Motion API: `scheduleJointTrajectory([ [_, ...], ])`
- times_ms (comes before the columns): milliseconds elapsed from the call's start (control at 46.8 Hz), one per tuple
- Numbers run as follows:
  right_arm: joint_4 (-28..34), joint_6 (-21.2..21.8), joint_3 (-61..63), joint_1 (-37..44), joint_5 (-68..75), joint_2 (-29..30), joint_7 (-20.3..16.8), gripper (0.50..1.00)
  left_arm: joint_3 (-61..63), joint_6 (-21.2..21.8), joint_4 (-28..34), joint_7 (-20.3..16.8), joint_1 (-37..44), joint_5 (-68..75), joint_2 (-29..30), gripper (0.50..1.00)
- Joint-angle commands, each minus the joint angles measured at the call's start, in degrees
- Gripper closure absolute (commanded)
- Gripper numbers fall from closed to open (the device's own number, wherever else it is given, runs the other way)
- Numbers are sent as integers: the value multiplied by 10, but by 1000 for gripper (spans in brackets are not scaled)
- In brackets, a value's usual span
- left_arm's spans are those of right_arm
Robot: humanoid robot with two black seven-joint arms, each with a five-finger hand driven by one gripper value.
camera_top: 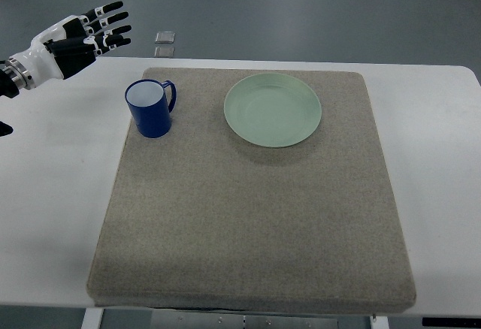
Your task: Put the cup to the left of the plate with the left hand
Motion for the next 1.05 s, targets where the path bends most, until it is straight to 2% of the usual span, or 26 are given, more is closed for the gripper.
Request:
scheduleJointTrajectory([
  [0,0,0,0,0,0,0,0,568,1,0,0,31,-4,-45,1,500],
  [150,0,0,0,0,0,0,0,568,0,0,-3,73,-10,-89,1,501],
  [321,0,0,0,0,0,0,0,568,1,0,-16,92,-16,-125,0,501],
  [662,25,10,2,0,0,0,0,568,0,0,-38,93,-16,-126,-1,500],
  [1026,26,10,3,-2,1,0,3,568,1,0,-42,93,-12,-126,-5,501],
])
